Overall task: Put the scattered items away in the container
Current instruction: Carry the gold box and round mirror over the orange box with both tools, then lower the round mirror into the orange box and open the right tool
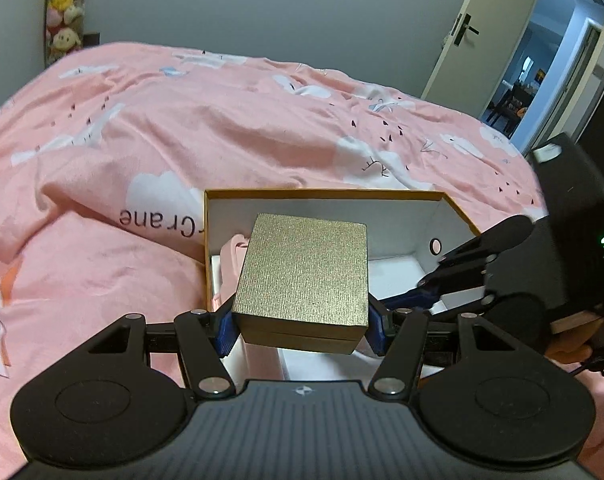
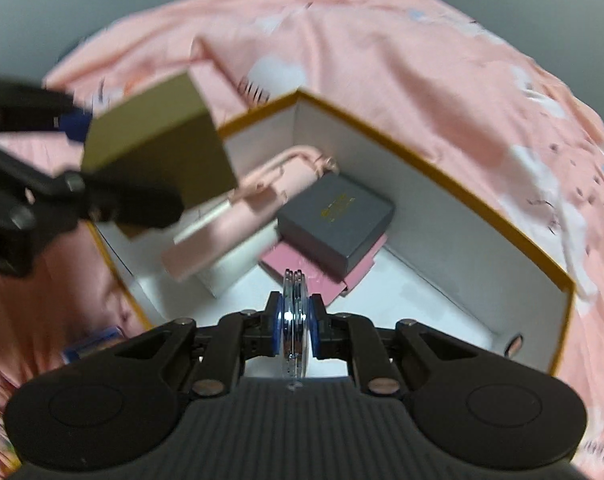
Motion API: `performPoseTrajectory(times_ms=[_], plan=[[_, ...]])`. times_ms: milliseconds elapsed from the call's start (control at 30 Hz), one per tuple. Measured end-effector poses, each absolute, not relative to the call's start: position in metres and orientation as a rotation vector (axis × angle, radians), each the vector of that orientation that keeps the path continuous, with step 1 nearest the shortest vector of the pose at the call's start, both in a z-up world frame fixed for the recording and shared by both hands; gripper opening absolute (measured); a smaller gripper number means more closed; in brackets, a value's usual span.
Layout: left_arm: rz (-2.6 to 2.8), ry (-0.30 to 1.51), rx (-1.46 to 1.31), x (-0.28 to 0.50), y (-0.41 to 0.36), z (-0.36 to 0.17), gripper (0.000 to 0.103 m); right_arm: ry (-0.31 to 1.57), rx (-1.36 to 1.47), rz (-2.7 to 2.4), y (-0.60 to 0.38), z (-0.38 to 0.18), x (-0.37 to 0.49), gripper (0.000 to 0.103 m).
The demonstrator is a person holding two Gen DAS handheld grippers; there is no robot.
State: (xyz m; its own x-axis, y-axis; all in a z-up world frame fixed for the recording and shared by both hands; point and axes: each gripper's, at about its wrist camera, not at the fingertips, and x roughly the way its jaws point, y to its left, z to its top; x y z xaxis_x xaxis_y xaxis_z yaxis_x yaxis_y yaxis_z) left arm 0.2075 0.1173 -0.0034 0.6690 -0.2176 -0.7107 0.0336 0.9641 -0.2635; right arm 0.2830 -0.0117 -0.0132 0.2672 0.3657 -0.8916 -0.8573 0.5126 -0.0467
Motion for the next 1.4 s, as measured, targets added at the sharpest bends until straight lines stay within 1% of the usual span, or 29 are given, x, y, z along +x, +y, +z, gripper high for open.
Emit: performPoseTrajectory(times_ms=[200,433,467,733,800,867,1233,1400], plan=[[-0.145,0.838,-0.247,0.214,0.124,-0.016,0.070,1.017,-0.727,0.915,0.007,-0.034,0.285,0.015],[-0.153,0.832,-0.276,0.209,0.133,-0.021,0.070,1.027,-0.764,0.934,0.022,-0.036,0.281,0.016],[-0.156,0.829,-0.281,0.208,0.135,-0.021,0.070,1.036,-0.761,0.937,0.023,-0.036,0.281,0.018],[-0.167,0.815,-0.308,0.205,0.142,-0.022,0.070,1.126,-0.662,0.941,0.022,-0.032,0.287,0.022],[-0.168,0.815,-0.311,0.204,0.142,-0.023,0.070,1.118,-0.669,0.939,0.022,-0.030,0.286,0.028],[-0.170,0.816,-0.311,0.204,0.142,-0.023,0.070,1.130,-0.661,0.939,0.024,-0.029,0.286,0.029],[-0.177,0.828,-0.300,0.204,0.138,-0.025,0.070,1.289,-0.499,0.951,0.017,-0.036,0.300,0.029],[-0.195,0.832,-0.297,0.205,0.133,-0.026,0.070,1.263,-0.464,0.914,0.005,-0.030,0.300,0.029]])
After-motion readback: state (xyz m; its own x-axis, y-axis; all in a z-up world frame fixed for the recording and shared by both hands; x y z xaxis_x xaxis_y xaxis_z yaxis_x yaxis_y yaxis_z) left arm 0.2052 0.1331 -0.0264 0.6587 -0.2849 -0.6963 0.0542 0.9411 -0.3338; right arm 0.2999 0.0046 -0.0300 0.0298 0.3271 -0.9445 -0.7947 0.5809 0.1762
